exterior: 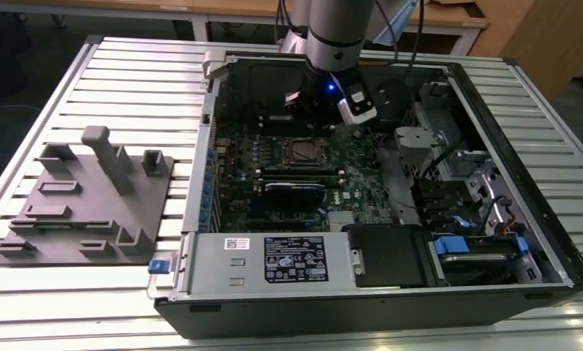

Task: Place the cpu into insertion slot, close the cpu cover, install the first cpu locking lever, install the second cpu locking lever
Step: 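Install the second cpu locking lever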

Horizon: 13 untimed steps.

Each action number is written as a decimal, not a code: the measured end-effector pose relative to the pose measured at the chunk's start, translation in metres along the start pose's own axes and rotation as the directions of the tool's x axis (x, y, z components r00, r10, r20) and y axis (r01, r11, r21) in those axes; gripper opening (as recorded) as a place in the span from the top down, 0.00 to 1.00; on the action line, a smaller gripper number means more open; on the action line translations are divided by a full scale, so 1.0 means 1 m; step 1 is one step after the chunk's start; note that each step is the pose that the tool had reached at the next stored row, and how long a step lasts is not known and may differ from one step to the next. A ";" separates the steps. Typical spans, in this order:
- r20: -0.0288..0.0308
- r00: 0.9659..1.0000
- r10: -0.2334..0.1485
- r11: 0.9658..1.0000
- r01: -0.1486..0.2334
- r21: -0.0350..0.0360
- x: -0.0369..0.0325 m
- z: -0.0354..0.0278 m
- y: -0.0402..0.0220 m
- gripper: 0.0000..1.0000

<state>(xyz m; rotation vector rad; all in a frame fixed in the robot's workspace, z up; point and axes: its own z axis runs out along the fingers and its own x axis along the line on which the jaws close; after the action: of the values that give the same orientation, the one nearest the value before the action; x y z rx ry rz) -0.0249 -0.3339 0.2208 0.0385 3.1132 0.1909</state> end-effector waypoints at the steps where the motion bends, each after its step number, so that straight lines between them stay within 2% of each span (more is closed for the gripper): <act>1: 0.000 1.000 0.000 1.000 0.000 0.002 0.0000 -0.0019 0.0002 0.89; 4: 0.000 1.000 0.000 1.000 0.000 0.012 -0.0001 -0.0059 0.0008 0.89; 6: 0.001 1.000 -0.001 0.999 0.001 0.032 -0.0002 -0.0066 0.0008 0.89; 9: 0.002 1.000 -0.002 0.998 0.002 0.069 -0.0001 -0.0067 0.0008 0.89; 10: 0.002 1.000 -0.002 0.997 0.002 0.076 -0.0001 -0.0067 0.0008 0.89; 11: 0.002 1.000 -0.002 0.997 0.002 0.079 -0.0002 -0.0066 0.0008 0.89; 13: 0.002 1.000 -0.002 0.997 0.002 0.080 -0.0002 -0.0067 0.0008 0.89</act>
<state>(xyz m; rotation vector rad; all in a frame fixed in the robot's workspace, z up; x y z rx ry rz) -0.0248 -0.3339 0.2275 0.0367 3.1174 0.0666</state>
